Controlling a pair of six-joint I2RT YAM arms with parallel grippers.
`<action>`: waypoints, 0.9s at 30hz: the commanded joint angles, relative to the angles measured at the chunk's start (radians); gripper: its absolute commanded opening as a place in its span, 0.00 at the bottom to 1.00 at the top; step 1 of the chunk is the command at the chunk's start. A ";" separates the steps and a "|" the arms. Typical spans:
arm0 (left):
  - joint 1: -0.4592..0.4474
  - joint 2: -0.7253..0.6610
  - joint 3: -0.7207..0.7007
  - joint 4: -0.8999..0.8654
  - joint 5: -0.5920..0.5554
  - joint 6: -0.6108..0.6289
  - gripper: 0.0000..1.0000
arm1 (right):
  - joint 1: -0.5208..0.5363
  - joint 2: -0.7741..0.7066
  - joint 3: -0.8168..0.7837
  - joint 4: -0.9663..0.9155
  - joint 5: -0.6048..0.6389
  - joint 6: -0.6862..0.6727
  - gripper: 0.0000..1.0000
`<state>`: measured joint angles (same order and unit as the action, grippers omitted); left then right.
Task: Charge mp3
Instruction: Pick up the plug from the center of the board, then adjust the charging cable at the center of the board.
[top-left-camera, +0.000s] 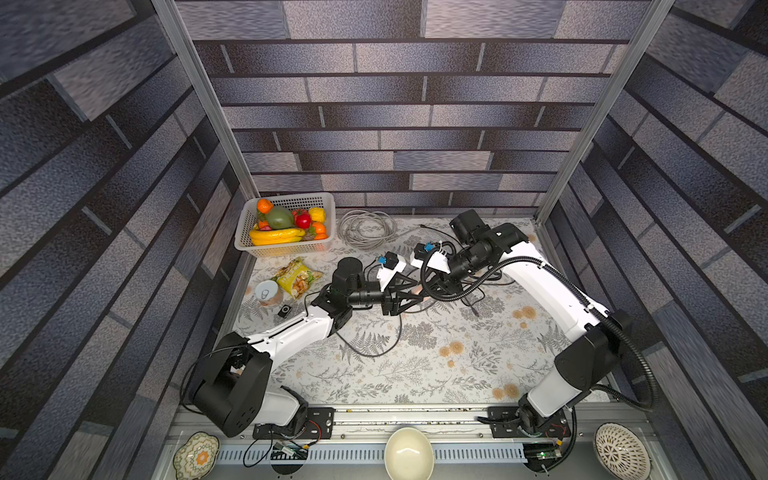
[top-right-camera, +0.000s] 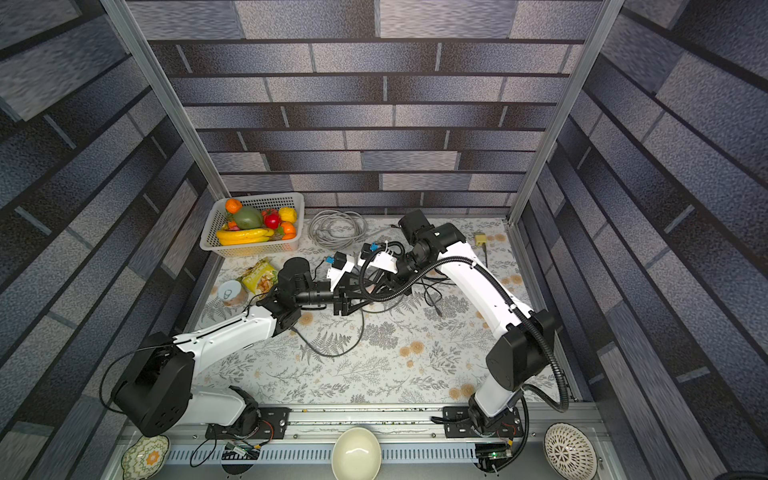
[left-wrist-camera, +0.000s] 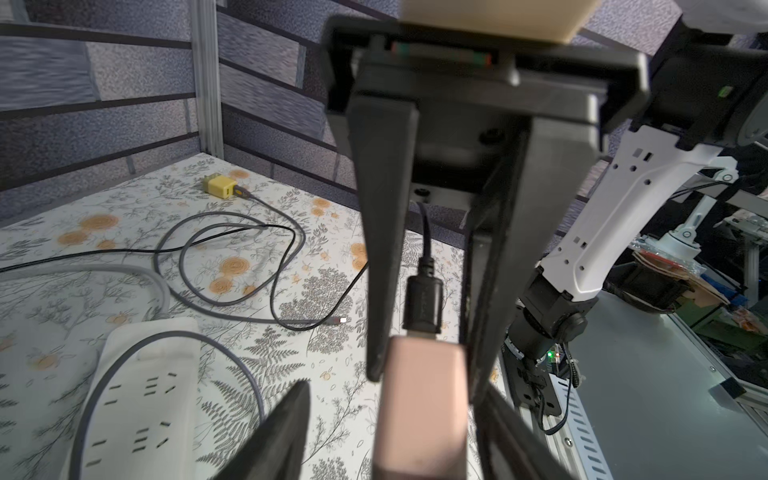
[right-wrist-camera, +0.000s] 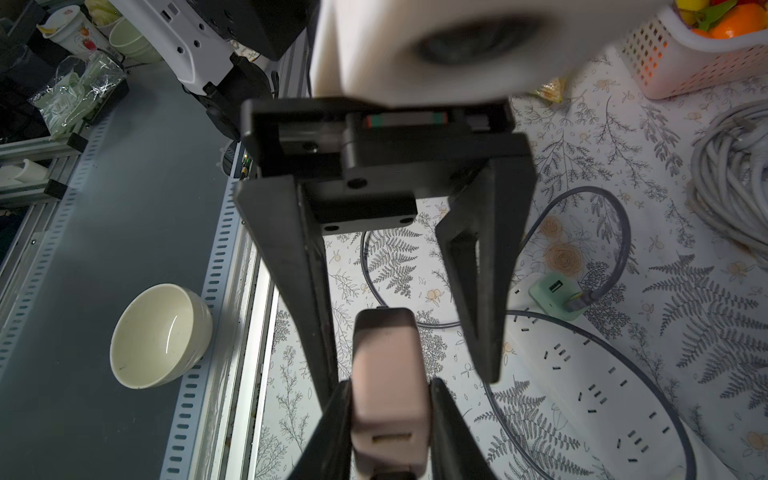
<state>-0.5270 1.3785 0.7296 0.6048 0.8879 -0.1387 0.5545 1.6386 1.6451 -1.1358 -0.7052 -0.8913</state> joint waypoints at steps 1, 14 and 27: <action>0.061 -0.012 -0.072 0.192 -0.059 -0.133 0.94 | 0.011 -0.051 -0.029 0.043 0.077 0.011 0.00; 0.142 -0.480 -0.223 -0.334 -0.494 -0.230 1.00 | 0.032 0.187 0.156 0.184 0.824 -0.155 0.00; 0.148 -0.869 -0.226 -0.758 -0.736 -0.280 1.00 | 0.047 0.574 0.520 0.145 0.856 -0.316 0.00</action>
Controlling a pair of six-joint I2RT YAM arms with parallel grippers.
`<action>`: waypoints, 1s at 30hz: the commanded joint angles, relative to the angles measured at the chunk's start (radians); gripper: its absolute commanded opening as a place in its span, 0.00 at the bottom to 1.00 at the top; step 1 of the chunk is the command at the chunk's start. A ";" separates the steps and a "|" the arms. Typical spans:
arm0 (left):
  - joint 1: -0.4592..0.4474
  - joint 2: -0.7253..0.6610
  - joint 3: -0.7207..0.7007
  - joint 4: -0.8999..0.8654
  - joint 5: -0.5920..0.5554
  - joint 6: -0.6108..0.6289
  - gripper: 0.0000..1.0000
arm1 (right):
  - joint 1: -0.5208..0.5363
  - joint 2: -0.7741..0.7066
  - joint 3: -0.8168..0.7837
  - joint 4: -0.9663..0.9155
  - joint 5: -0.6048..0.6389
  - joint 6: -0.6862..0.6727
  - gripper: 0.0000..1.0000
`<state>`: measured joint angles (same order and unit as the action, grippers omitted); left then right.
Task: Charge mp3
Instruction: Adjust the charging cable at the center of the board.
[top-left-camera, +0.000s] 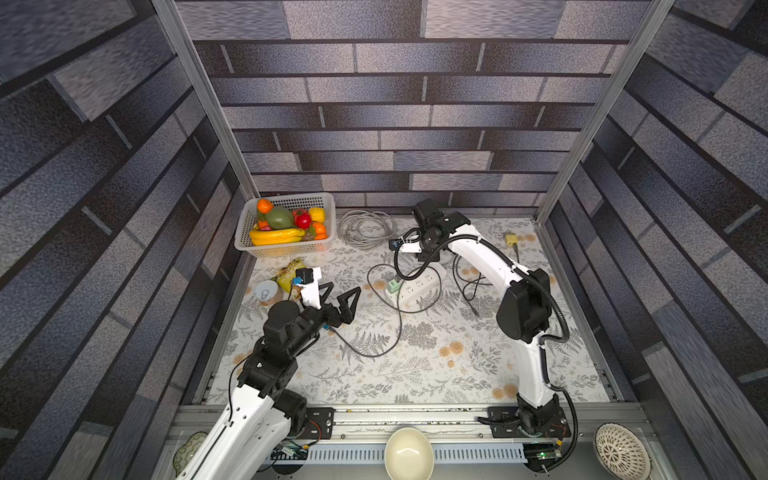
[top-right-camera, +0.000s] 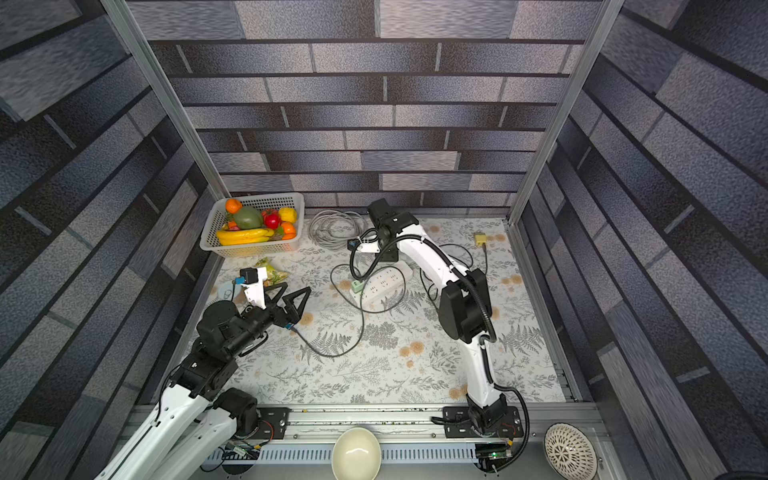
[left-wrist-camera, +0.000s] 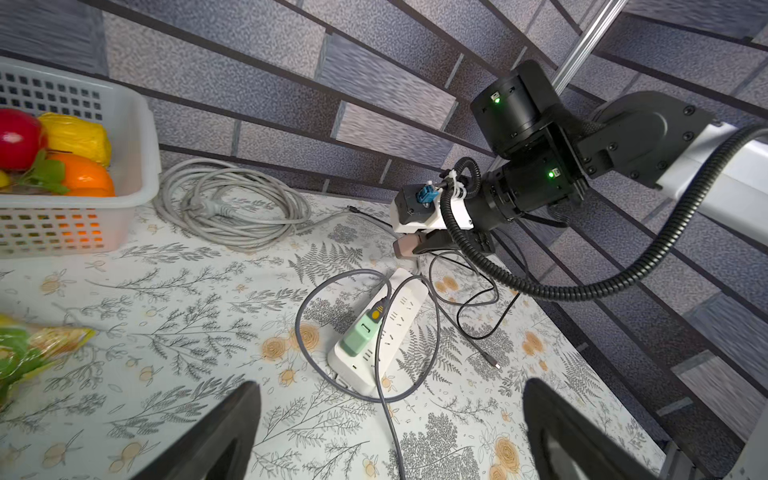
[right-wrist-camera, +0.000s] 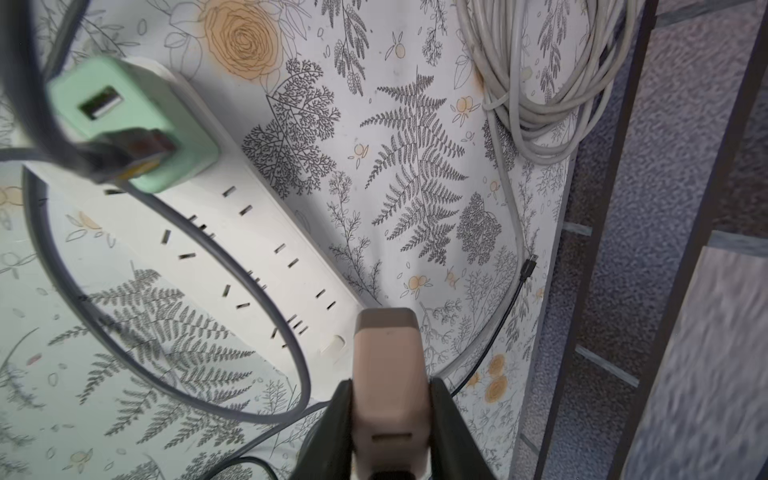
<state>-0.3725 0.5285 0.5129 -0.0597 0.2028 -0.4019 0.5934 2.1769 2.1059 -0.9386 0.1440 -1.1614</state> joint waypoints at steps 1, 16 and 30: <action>-0.013 -0.018 -0.016 -0.080 -0.047 -0.018 1.00 | 0.010 0.050 0.074 -0.066 -0.005 -0.051 0.00; -0.106 0.051 -0.075 -0.023 -0.071 -0.027 0.92 | 0.041 0.073 0.005 -0.092 -0.057 -0.088 0.00; -0.403 0.510 -0.061 0.166 -0.124 -0.086 0.57 | 0.029 0.026 0.001 -0.087 -0.047 -0.038 0.00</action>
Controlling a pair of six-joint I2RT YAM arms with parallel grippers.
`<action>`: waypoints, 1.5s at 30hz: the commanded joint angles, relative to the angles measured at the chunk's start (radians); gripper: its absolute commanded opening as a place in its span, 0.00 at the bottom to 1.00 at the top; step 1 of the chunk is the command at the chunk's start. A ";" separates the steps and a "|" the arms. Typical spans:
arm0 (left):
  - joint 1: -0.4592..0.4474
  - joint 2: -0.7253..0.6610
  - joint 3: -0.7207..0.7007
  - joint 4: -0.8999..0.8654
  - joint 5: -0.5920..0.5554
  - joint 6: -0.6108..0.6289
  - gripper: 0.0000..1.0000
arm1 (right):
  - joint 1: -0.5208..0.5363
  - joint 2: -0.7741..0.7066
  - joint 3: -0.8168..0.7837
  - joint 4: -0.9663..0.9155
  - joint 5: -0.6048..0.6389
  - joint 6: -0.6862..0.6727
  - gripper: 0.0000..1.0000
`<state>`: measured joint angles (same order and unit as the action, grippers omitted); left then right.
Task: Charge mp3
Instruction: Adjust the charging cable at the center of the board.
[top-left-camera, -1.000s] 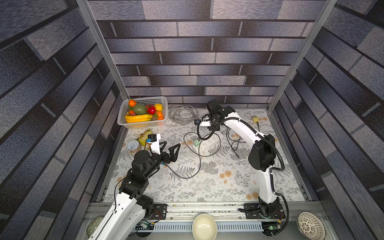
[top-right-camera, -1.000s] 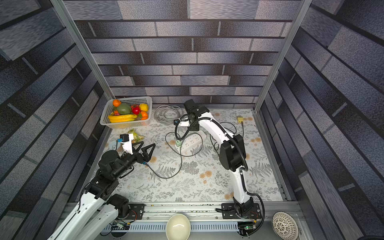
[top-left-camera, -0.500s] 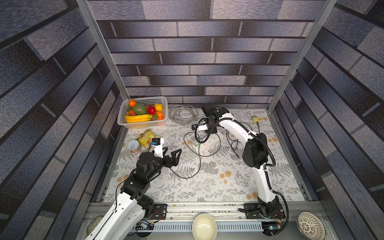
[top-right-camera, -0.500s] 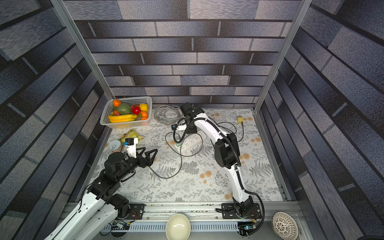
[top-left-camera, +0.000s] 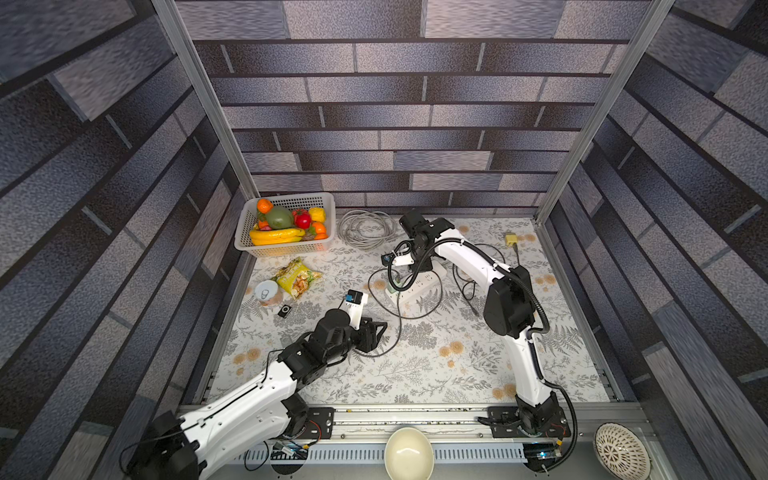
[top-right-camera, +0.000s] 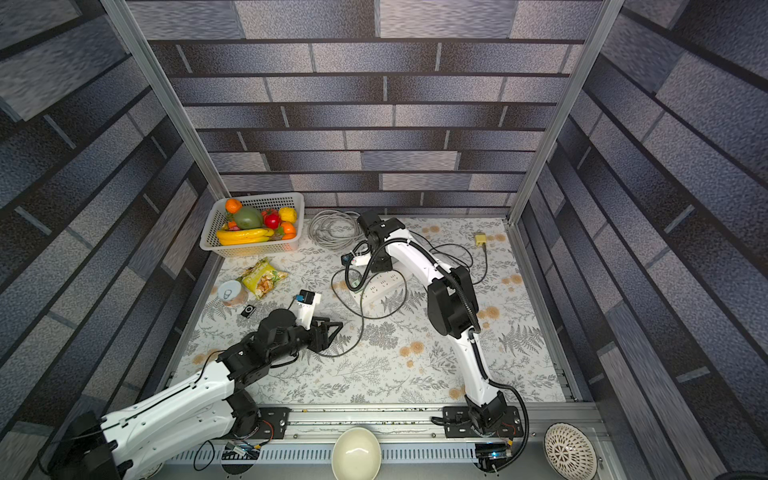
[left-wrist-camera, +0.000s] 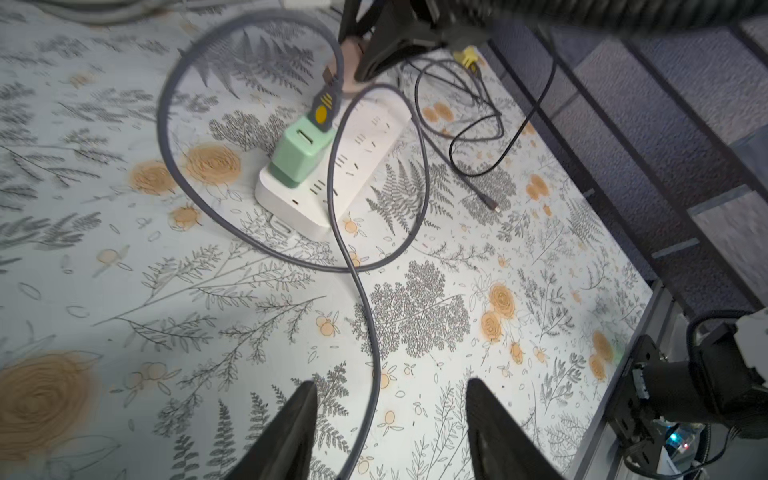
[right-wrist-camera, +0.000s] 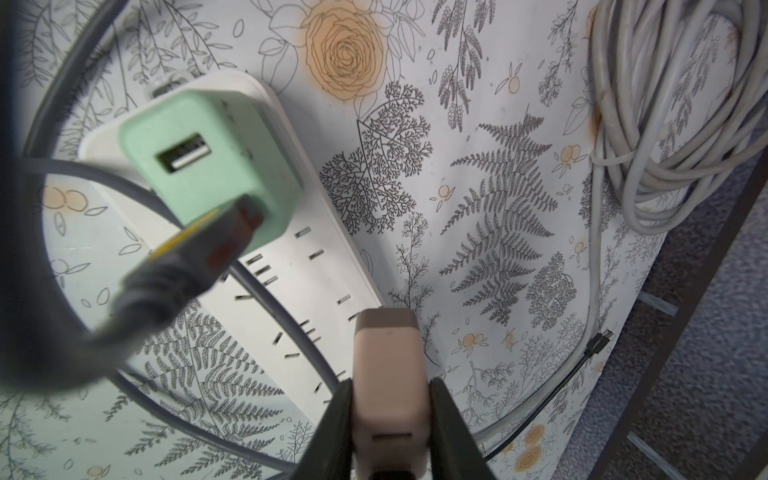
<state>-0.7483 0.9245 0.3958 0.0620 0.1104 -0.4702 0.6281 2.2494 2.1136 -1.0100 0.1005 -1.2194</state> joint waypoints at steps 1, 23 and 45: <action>-0.041 0.168 0.090 0.036 -0.033 -0.012 0.57 | -0.008 -0.054 -0.011 -0.011 -0.004 0.022 0.00; -0.117 0.804 0.536 -0.281 -0.222 -0.038 0.42 | -0.019 -0.114 -0.028 -0.024 0.011 0.049 0.00; 0.047 0.358 0.189 -0.540 -0.258 -0.060 0.15 | -0.040 -0.099 -0.024 -0.058 0.021 0.035 0.00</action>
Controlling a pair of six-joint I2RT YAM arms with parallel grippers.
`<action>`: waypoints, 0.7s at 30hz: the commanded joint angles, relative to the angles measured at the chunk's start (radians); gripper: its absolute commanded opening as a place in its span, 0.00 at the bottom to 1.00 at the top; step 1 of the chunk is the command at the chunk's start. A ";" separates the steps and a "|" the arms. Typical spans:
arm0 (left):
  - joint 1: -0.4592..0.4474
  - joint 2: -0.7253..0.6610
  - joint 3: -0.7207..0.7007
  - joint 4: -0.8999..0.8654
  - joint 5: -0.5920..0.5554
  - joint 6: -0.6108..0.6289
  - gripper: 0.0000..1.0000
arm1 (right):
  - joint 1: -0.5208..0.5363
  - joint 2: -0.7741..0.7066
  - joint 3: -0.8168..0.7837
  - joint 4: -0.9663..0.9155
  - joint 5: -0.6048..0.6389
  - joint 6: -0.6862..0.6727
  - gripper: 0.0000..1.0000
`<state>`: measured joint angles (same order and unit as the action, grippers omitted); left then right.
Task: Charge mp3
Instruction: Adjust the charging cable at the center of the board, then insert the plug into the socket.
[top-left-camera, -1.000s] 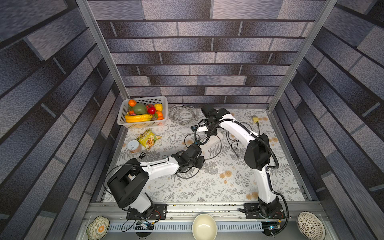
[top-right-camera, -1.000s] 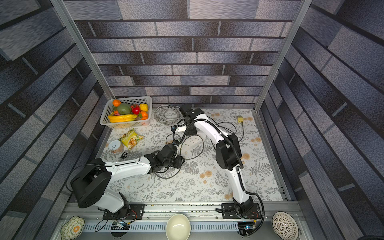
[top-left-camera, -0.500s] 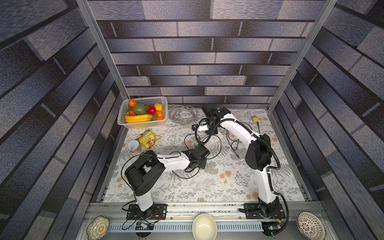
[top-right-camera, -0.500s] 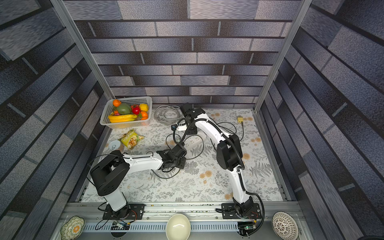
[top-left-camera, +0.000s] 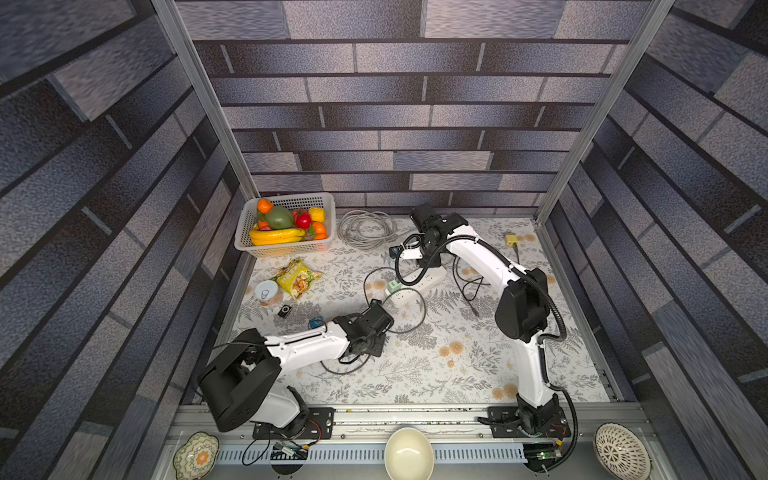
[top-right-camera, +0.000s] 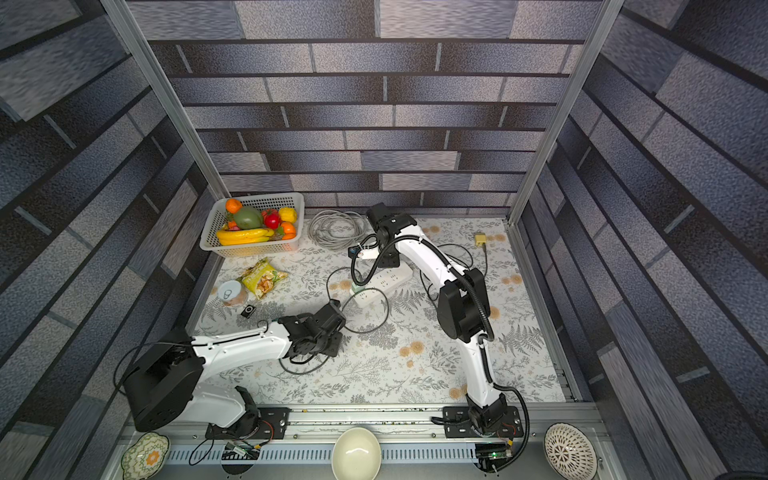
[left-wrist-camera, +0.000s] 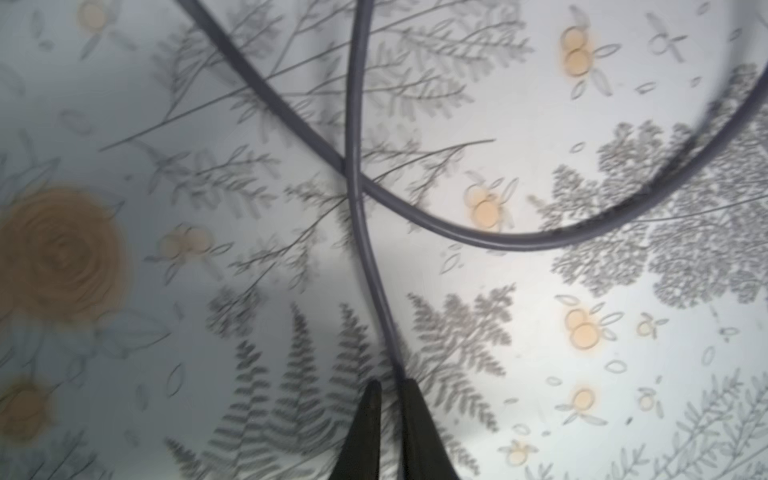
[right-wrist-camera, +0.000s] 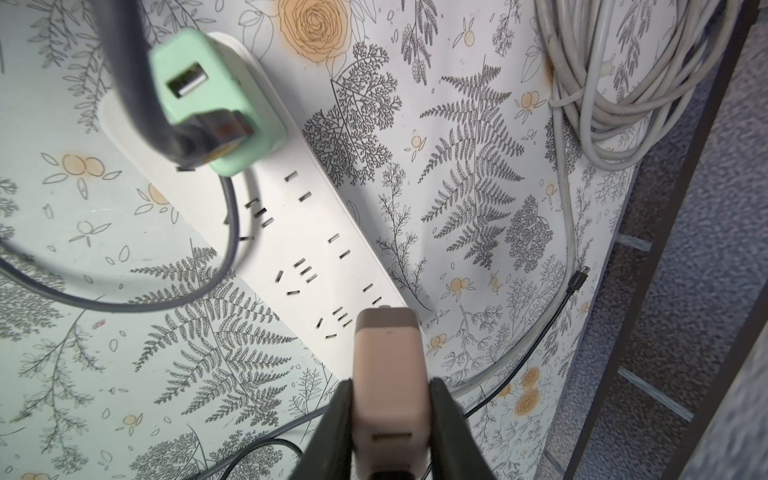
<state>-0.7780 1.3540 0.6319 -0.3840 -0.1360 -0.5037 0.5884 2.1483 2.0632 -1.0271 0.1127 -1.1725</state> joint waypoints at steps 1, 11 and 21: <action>0.117 -0.107 -0.060 -0.094 0.012 -0.032 0.15 | 0.005 0.013 0.031 -0.037 0.011 -0.013 0.00; 0.339 -0.270 -0.111 -0.119 0.020 -0.080 0.10 | 0.048 0.079 -0.004 0.037 0.026 -0.057 0.00; 0.218 -0.490 -0.122 -0.038 0.052 -0.119 0.29 | 0.053 0.096 -0.023 0.056 0.020 -0.091 0.00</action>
<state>-0.5484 0.9348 0.5182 -0.4400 -0.0845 -0.5945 0.6392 2.2284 2.0605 -0.9802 0.1310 -1.2407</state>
